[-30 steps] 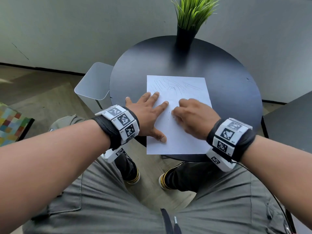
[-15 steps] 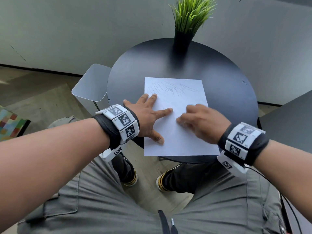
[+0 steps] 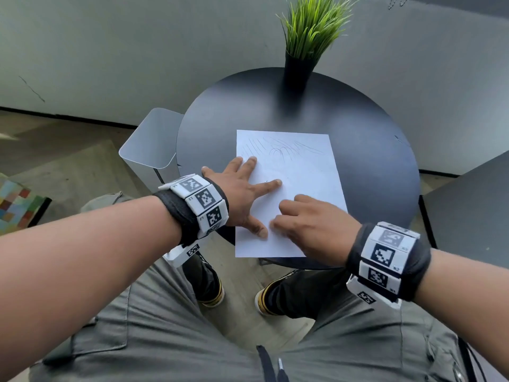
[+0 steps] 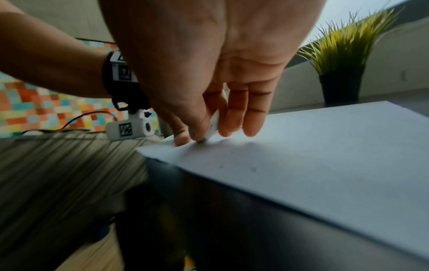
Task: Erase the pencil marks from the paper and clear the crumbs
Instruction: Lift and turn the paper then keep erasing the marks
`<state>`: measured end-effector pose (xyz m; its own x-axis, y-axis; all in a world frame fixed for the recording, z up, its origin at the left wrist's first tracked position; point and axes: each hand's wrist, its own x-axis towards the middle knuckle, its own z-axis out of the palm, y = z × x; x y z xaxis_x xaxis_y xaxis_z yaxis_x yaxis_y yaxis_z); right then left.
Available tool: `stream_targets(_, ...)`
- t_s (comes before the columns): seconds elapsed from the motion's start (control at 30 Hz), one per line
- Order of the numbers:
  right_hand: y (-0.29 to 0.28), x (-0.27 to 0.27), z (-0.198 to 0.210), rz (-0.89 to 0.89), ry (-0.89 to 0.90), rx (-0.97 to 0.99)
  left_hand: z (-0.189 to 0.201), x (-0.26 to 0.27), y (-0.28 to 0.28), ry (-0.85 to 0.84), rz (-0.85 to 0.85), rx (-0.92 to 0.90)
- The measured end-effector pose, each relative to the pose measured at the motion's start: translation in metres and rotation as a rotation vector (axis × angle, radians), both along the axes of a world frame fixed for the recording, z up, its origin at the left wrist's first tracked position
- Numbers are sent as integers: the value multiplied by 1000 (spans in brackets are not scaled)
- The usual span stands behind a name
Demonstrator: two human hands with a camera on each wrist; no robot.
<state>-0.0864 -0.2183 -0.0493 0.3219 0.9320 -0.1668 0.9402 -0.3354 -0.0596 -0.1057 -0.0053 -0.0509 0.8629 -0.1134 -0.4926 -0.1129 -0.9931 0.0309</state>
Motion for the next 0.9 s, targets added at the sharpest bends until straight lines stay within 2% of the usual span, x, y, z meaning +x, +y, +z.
stream_targets(0.07, -4, 14, 4, -88, 22, -10, 1, 0, 0, 3, -1, -8)
stream_targets(0.17, -13, 52, 12, -415, 65, 32, 2, 0, 0, 10, -1, -18)
stream_targets(0.3, -10, 61, 12, -462, 60, -3, 2, 2, 0, -59, -9, -38)
stream_targets(0.4, -6, 65, 17, -527, -23, -107, -1, 2, 0, -170, -99, -33)
stream_targets(0.47, -1, 58, 16, -498, -64, -138, -4, 3, 0, -171, -126, -25)
stream_targets(0.53, 8, 29, 14, -315, -31, -91, -7, 2, 2, -151, -124, -4)
stream_targets(0.6, 9, 0, 9, -125, 36, -127, -8, 0, 3, -118, -132, 15)
stream_targets(0.67, 4, 10, 11, -168, 54, -129, -7, 0, 4, -100, -145, 28)
stream_targets(0.77, -5, 41, 18, -431, -10, -89, -5, 1, 3, -80, -145, 27)
stream_targets(0.8, -3, 37, 18, -410, -39, -76, -4, 1, 3, -74, -144, 34)
stream_targets(0.9, 8, -8, 8, -71, 17, -56, -5, 0, 2, -75, -137, 44)
